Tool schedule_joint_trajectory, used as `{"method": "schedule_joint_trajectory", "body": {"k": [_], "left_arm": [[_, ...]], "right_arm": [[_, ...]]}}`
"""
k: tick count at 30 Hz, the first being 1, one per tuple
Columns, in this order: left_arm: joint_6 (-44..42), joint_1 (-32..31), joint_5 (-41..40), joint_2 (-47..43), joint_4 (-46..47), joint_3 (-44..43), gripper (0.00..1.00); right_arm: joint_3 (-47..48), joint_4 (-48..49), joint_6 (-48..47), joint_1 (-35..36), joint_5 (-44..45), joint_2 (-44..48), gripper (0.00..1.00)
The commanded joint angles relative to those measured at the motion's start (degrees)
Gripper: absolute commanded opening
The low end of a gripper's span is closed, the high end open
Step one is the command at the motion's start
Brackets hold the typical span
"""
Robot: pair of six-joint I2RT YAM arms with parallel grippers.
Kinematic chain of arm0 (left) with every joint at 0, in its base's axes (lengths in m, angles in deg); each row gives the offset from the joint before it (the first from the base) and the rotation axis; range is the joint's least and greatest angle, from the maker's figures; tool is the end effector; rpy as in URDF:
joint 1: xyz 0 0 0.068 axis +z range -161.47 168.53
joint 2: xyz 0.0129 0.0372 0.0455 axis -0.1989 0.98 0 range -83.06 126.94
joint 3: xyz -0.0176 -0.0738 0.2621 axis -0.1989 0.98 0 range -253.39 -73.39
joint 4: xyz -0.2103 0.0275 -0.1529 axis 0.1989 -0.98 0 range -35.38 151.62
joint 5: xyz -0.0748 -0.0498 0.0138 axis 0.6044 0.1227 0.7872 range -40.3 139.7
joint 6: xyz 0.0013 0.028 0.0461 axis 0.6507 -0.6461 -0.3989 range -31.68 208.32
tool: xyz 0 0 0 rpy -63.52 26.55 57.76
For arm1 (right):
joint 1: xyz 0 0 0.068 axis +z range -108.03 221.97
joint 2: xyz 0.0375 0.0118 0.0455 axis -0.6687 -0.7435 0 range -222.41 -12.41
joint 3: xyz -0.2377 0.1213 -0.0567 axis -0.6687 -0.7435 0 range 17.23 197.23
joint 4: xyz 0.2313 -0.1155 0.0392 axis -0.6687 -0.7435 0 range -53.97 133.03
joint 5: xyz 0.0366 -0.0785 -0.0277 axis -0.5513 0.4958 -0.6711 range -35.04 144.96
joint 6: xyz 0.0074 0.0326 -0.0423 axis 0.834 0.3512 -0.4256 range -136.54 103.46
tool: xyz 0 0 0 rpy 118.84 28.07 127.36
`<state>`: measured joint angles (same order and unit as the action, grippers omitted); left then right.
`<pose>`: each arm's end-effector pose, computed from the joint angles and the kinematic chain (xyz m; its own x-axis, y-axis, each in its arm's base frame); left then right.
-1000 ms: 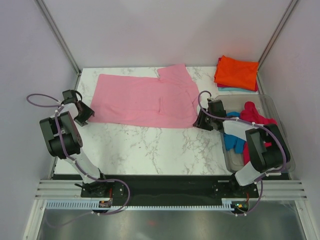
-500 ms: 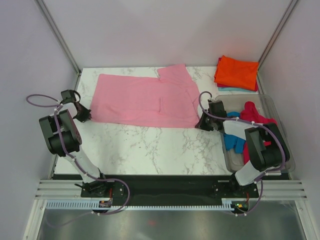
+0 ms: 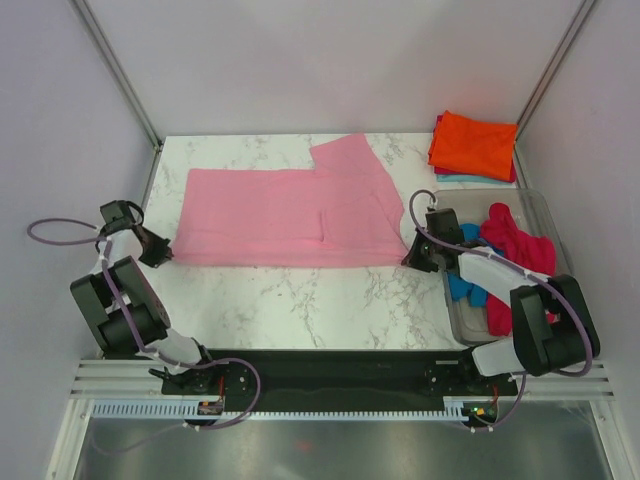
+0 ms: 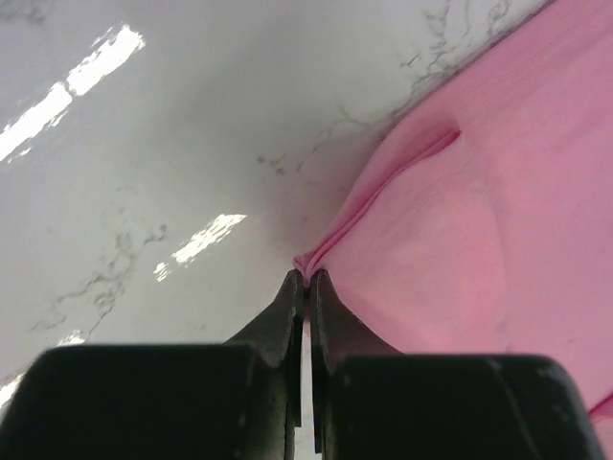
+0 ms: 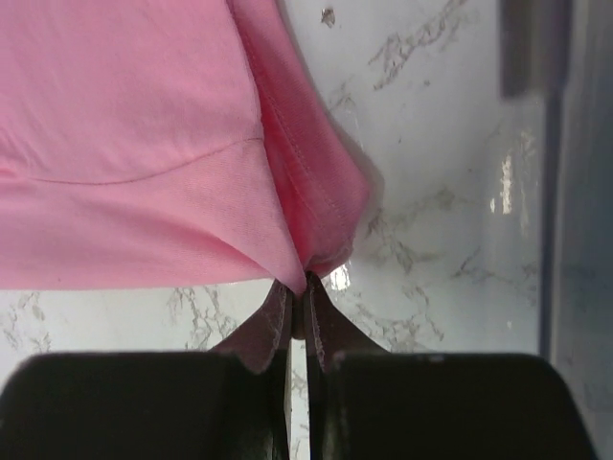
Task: Fold and stack the t-shirts
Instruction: Fold the tshirt
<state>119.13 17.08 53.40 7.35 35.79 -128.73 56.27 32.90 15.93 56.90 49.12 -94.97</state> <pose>0.2736 0.1462 0.1901 -0.4290 -0.8154 -0.3887 -0.7792 0.5517 -0.2975 0.2597 0.0730 0.1619 -0.8255 0.3325 -0.4561 0.1523 0.9093 0.3873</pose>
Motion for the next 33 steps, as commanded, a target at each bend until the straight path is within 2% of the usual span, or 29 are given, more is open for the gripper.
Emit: {"method": "schedule_joint_trajectory", "body": {"k": [1, 8, 11, 12, 14, 15, 18, 20, 23, 26, 29, 33], "left_arm": [[0.5, 2.8, 1.7, -6.2, -2.8, 3.1, 0.02], [0.0, 4.1, 4.0, -18.6, -7.9, 8.7, 0.03], [-0.7, 4.6, 7.7, -21.8, -11.4, 8.9, 0.11], [-0.9, 4.7, 8.2, -22.9, -12.6, 8.3, 0.16], [-1.3, 4.7, 9.0, -25.0, -15.7, 7.3, 0.23], [-1.3, 4.6, 8.8, -27.4, -16.9, 6.3, 0.43], [0.3, 4.6, 8.4, -31.6, -18.9, 7.0, 0.72], [1.1, 4.6, 9.6, -33.6, -19.3, 8.3, 0.77], [2.2, 4.3, 11.6, -36.8, -19.4, 9.4, 0.77], [3.8, 3.1, 11.9, -40.1, -18.6, 11.5, 0.76], [3.7, -0.7, 12.3, -40.8, -16.5, 12.5, 0.75], [1.2, -8.9, 14.7, -42.5, -15.0, 12.6, 0.73]], "right_arm": [[-1.3, -6.8, 0.7, -0.4, 4.4, 5.6, 0.0], [-3.9, -12.9, 1.0, -0.4, 4.5, 15.3, 0.0], [-4.8, -16.7, 0.9, -0.4, 5.5, 19.8, 0.0], [-5.3, -17.8, 1.1, -0.4, 7.1, 22.6, 0.1], [-6.3, -19.3, 2.8, 0.2, 6.7, 25.8, 0.42], [-6.1, -19.7, 4.0, 0.2, 6.4, 28.0, 0.67], [-2.9, -23.3, 6.4, 0.3, 6.0, 31.0, 0.8], [1.4, -25.5, 6.4, 0.4, 6.3, 31.8, 0.83], [7.1, -27.3, 6.5, 0.4, 6.0, 30.4, 0.85], [14.5, -22.8, 6.3, 1.1, 2.7, 25.7, 0.86], [22.2, -21.6, 3.1, 2.7, 3.9, 15.5, 0.86], [42.3, -21.7, -2.7, 3.8, 7.4, -5.1, 0.88]]}}
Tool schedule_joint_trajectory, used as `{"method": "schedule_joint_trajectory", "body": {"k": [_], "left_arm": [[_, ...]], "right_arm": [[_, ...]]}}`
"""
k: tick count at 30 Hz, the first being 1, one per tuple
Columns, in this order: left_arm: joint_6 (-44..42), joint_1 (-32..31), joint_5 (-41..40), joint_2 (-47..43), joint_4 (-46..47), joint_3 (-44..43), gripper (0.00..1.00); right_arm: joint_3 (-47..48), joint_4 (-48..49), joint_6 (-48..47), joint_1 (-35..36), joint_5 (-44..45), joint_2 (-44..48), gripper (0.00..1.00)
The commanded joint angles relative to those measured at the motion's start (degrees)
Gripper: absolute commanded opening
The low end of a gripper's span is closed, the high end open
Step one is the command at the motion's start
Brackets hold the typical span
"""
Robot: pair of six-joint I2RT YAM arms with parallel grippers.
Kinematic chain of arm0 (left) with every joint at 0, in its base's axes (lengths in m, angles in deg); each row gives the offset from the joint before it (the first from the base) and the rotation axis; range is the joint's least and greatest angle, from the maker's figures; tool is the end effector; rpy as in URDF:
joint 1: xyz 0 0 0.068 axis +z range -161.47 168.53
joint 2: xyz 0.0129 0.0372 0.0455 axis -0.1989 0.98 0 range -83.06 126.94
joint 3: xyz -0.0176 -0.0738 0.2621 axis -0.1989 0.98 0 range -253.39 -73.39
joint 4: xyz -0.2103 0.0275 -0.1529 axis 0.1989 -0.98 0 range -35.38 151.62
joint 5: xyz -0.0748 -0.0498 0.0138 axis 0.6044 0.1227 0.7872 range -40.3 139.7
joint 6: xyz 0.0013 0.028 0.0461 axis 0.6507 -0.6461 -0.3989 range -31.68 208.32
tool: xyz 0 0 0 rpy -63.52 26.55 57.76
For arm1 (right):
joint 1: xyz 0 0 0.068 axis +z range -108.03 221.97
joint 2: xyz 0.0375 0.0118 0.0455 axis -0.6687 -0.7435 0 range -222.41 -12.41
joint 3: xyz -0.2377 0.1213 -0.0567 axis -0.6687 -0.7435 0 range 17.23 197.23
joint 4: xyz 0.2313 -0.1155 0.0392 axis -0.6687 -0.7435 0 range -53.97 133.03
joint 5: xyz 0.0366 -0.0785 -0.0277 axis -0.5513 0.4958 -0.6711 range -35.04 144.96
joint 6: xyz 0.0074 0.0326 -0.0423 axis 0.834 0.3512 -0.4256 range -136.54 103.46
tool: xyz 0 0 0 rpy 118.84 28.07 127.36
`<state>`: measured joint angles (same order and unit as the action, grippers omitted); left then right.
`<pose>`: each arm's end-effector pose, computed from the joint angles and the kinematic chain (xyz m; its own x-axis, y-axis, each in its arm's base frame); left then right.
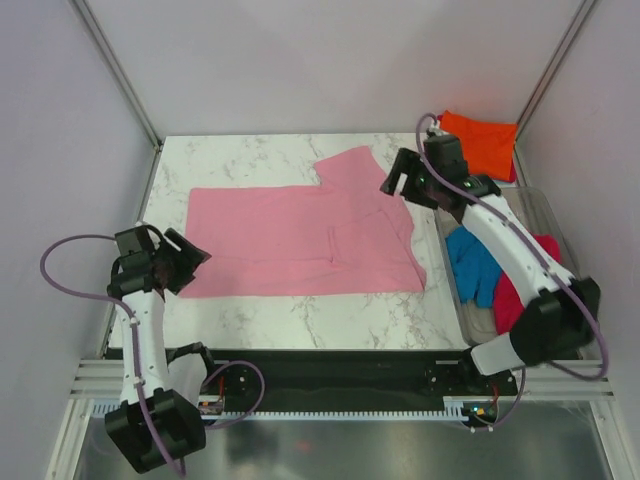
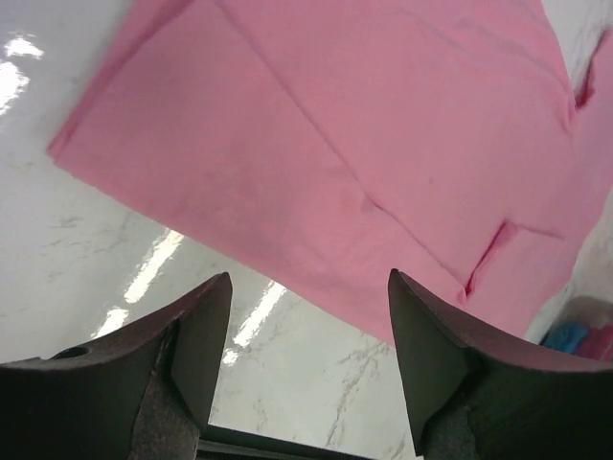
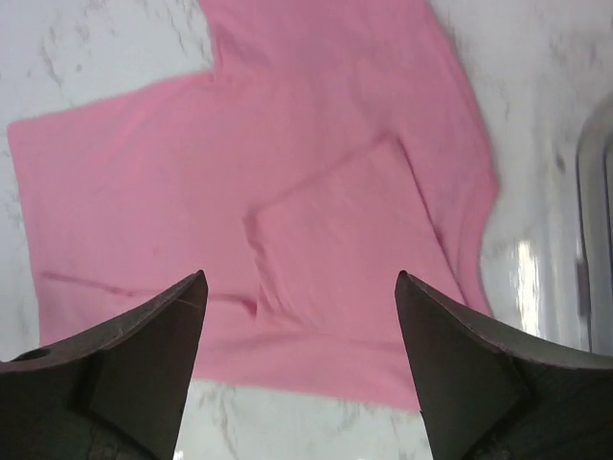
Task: Fold and stack the t-shirts
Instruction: Fold the tshirt
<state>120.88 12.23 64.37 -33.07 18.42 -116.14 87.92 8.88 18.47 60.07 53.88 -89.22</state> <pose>0.1592 0.0600 0.2607 -0.4652 -0.7729 -0.4316 -0.5833 0.6344 -0.5073 0.2788 0.0919 0.3332 -0.6893 0.3781 -0.6180 0.0867 0.8900 0.4477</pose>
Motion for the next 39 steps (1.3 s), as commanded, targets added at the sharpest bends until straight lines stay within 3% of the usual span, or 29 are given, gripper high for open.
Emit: {"method": "schedule_joint_trajectory", "body": {"k": [1, 6, 8, 12, 13, 17, 22, 34, 37, 39], "left_arm": [[-1.4, -5.3, 3.7, -2.4, 2.5, -0.1, 0.73], [-6.3, -12.5, -0.5, -2.4, 1.2, -3.3, 0.72], [-5.0, -12.8, 2.0, -1.7, 3.0, -2.3, 0.72], [-5.1, -14.1, 1.7, -0.4, 2.8, -2.1, 0.66], [-5.0, -14.8, 1.7, -0.6, 2.9, -2.0, 0.66], [-4.7, -17.2, 0.4, -2.4, 2.9, -1.8, 0.65], [-4.6, -17.4, 0.4, -1.8, 2.9, -1.7, 0.65], [-4.0, -18.3, -1.1, -5.0, 2.9, -1.6, 0.63], [-3.9, -18.4, -1.4, -5.3, 2.8, -1.6, 0.63], [-3.9, -18.3, -1.6, -5.5, 2.9, -1.4, 0.63]], "right_arm": [[14.3, 2.6, -6.6, 0.6, 4.0, -14.7, 0.87], [39.9, 5.9, -13.8, 0.5, 7.7, -40.5, 0.87], [47.7, 7.8, -14.5, 0.2, 8.2, -47.9, 0.87], [72.1, 8.7, -14.8, -0.6, 5.3, -69.2, 0.86], [73.9, 10.1, -15.4, -0.6, 5.2, -71.4, 0.87], [72.5, 23.2, -15.2, -1.2, 10.1, -77.0, 0.88], [76.4, 27.7, -12.4, -3.2, 11.6, -82.2, 0.85], [78.0, 29.5, -9.6, -1.9, 6.1, -88.2, 0.8], [75.7, 29.7, -9.3, -1.1, 6.3, -86.8, 0.75], [75.5, 29.7, -8.8, -1.0, 6.1, -86.8, 0.66]]}}
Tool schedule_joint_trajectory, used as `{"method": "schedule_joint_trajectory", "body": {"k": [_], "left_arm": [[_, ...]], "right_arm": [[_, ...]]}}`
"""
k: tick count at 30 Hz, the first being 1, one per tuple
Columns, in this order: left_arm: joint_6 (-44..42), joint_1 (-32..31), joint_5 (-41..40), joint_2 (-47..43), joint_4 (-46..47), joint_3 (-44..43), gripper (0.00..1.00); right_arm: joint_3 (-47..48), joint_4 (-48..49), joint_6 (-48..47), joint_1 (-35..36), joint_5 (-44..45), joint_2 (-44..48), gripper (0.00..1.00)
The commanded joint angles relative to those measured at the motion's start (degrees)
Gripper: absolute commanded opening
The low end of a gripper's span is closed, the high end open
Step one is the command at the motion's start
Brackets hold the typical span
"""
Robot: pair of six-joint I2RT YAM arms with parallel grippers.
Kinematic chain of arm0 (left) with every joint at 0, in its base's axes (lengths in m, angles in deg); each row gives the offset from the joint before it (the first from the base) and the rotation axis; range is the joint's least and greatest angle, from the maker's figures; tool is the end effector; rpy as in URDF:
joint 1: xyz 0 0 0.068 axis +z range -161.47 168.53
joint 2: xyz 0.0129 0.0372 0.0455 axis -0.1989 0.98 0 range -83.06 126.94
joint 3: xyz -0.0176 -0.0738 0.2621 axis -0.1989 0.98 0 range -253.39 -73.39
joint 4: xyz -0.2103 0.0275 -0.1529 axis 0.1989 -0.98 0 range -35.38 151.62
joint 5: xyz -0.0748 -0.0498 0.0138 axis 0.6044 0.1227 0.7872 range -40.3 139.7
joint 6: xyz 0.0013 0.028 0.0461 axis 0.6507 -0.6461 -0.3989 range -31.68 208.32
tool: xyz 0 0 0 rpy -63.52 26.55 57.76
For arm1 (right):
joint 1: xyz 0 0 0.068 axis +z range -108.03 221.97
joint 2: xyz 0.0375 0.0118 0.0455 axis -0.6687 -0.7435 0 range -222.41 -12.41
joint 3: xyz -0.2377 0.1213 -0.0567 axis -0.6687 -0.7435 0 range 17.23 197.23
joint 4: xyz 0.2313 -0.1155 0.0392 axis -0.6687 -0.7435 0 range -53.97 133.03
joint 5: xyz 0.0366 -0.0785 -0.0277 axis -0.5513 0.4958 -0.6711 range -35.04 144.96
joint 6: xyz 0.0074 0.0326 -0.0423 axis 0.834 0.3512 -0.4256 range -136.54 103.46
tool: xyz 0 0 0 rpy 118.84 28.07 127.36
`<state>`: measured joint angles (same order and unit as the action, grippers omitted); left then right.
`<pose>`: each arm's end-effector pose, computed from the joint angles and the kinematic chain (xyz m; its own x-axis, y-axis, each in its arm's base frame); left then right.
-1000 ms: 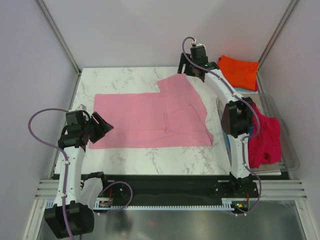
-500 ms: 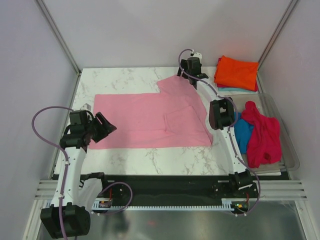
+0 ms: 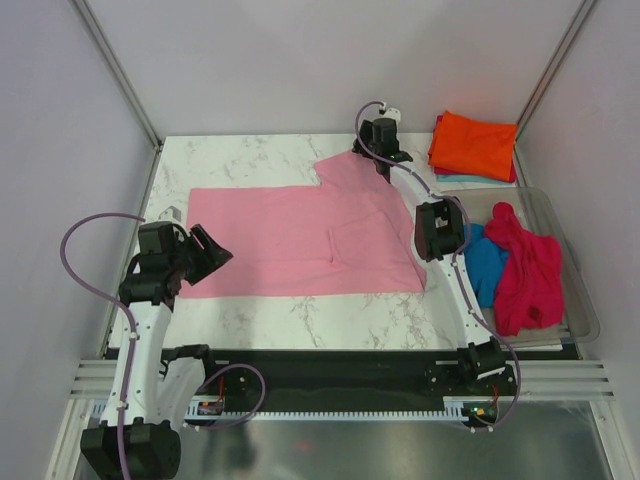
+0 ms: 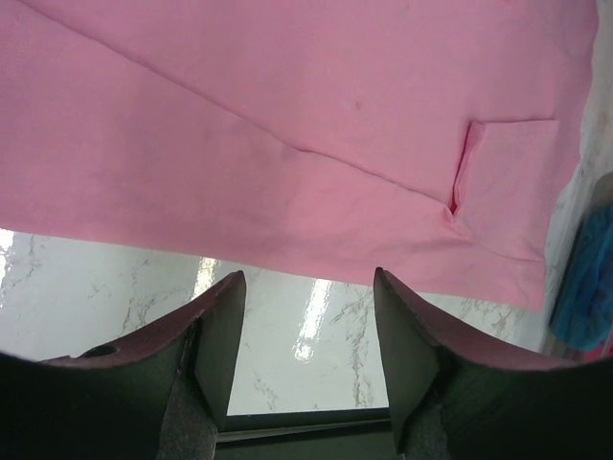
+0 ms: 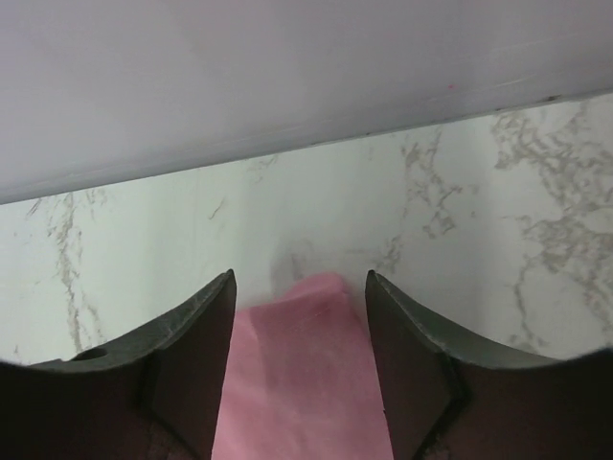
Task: Fold and stack the t-shirts
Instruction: Fold the tshirt
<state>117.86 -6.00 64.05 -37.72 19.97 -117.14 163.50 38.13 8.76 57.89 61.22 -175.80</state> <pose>0.1602 0.0064 0.2801 -0.6364 -0.5409 -0.5500 -0.2603 0.8218 -0.5069 0.6033 0.1681 0.1331 -0.4010 0.3273 -0.8556 -0.0047 0.9333 0.3592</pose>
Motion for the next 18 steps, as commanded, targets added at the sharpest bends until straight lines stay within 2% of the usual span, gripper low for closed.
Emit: {"method": "schedule_joint_trajectory", "body": {"k": [1, 5, 7, 8, 11, 12, 15, 18], "left_arm": [[-0.9, -0.1, -1.3, -1.0, 1.2, -0.5, 0.63], [-0.8, -0.1, -1.5, -0.9, 1.3, -0.5, 0.63], [-0.7, -0.1, -1.6, -0.8, 1.3, -0.4, 0.63], [-0.6, -0.1, -1.9, -0.8, 1.3, -0.5, 0.63], [-0.6, 0.0, -2.9, 0.2, 1.5, -0.7, 0.63], [-0.5, 0.1, -3.3, 0.8, 1.9, -0.9, 0.63], [0.0, -0.1, -5.2, 3.2, 6.2, -1.6, 0.64], [0.0, -0.1, -7.8, 10.6, 11.5, -5.5, 0.67]], "right_arm": [[-0.2, 0.1, 1.2, 1.1, -1.2, -0.2, 0.63], [-1.6, 0.2, 1.7, 1.1, -1.7, 0.4, 0.53], [-2.2, 0.8, 1.9, 1.0, -1.3, 0.8, 0.39], [-2.8, 1.0, 1.9, 0.8, -1.1, 1.1, 0.27], [-4.8, 2.1, 1.7, 0.3, -0.3, 2.1, 0.07], [-5.5, 2.6, 1.3, 0.2, 0.0, 2.5, 0.03], [-8.9, 4.4, -0.5, 0.2, 0.2, 5.0, 0.0], [-15.7, 9.0, -1.5, 0.2, -1.2, 9.8, 0.0]]}}
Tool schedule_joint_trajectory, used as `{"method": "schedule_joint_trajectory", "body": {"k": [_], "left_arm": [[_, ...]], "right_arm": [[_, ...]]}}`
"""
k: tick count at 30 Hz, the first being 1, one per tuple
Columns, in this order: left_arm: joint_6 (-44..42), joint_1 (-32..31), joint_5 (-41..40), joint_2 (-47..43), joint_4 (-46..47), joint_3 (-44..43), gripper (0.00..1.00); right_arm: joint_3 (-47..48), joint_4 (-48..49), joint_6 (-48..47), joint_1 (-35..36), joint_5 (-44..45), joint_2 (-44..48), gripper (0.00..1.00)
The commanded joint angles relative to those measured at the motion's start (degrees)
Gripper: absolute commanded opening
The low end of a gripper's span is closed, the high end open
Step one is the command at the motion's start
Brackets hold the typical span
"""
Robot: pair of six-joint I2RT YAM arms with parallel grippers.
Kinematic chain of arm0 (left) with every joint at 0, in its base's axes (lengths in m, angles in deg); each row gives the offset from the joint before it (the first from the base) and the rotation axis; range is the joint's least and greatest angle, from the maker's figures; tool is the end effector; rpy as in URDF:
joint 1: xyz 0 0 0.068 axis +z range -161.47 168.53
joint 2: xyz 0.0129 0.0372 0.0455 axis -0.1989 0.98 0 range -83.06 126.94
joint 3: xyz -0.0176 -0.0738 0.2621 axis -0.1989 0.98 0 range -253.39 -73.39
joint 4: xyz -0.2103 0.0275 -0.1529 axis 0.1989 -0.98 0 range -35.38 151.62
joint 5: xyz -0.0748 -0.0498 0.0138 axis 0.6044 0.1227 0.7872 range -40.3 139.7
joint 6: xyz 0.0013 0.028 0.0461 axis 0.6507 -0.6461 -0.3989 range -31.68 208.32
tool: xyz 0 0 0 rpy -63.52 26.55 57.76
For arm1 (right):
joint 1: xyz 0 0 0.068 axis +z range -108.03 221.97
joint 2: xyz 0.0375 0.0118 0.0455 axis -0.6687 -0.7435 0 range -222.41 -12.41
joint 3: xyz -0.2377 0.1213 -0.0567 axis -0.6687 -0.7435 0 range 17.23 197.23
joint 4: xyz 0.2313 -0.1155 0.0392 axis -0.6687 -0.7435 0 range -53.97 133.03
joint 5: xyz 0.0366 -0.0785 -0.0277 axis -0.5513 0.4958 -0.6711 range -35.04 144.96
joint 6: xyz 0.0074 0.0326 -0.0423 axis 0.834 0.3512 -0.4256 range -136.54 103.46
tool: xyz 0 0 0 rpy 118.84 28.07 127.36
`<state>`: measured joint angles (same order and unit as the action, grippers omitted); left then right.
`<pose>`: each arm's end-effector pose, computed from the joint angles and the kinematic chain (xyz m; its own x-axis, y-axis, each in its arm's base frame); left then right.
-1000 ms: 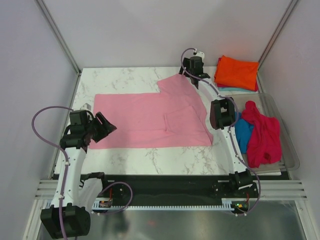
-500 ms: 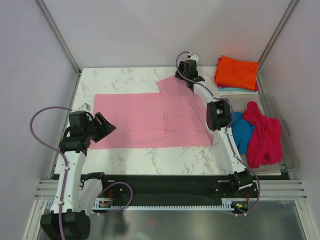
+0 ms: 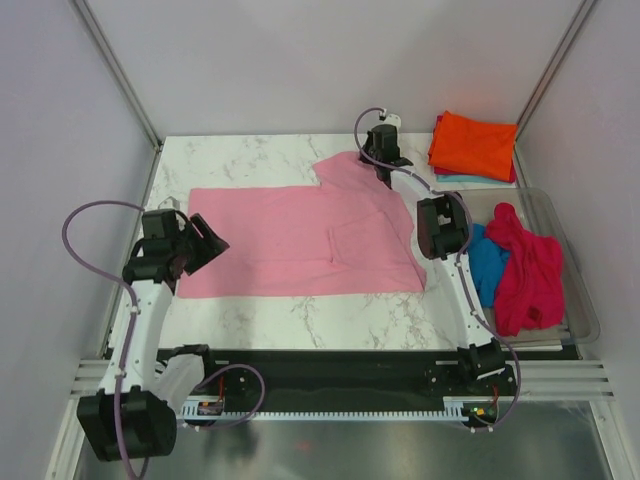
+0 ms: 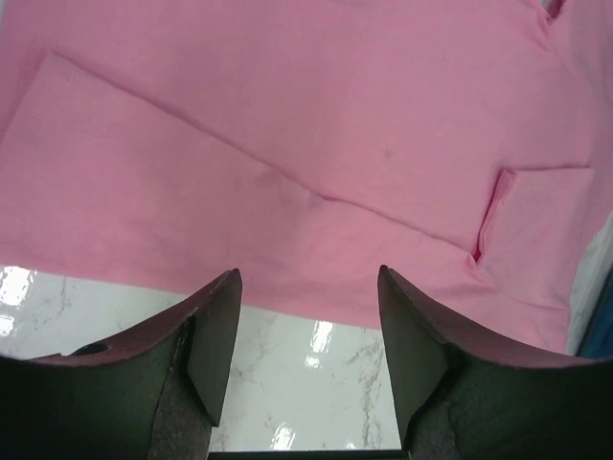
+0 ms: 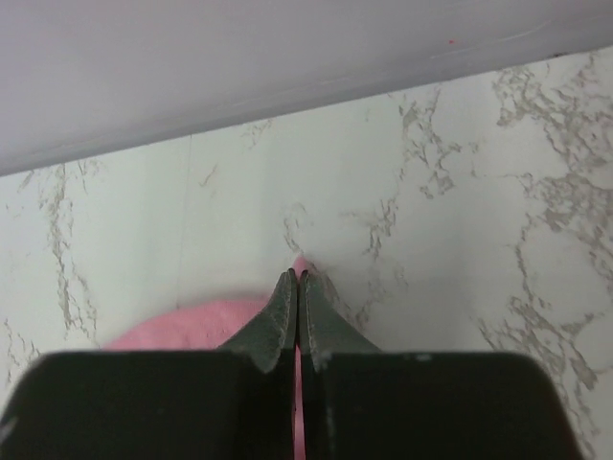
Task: Fold and stack the t-shirts
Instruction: Fold the tshirt
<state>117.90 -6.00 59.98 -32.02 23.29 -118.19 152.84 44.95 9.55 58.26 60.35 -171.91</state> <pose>0.1815 0.0109 0.2752 -0.6237 -0.5477 -0.5576 -0.3165 0.8293 -0.4606 0.5933 0.1700 0.1206 -0.4086 0.3366 -0.8484 -0.0179 0.9264 0.3762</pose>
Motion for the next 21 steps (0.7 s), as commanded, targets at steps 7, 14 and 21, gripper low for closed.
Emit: {"method": "schedule_joint_trajectory", "body": {"k": [7, 14, 21], "left_arm": [[-2.4, 1.6, -4.2, 31.8, 8.8, -27.6, 0.63], [-7.3, 5.2, -16.4, 47.8, 12.0, -43.4, 0.63], [-11.3, 10.6, -10.5, 65.8, 12.8, -54.6, 0.58]], "right_arm": [[-15.5, 9.2, 0.0, -0.2, -2.8, 13.4, 0.0], [-18.6, 10.4, 1.9, -0.2, -7.2, 15.2, 0.0], [-19.2, 10.8, 4.2, -0.3, -9.7, 15.1, 0.0]]}}
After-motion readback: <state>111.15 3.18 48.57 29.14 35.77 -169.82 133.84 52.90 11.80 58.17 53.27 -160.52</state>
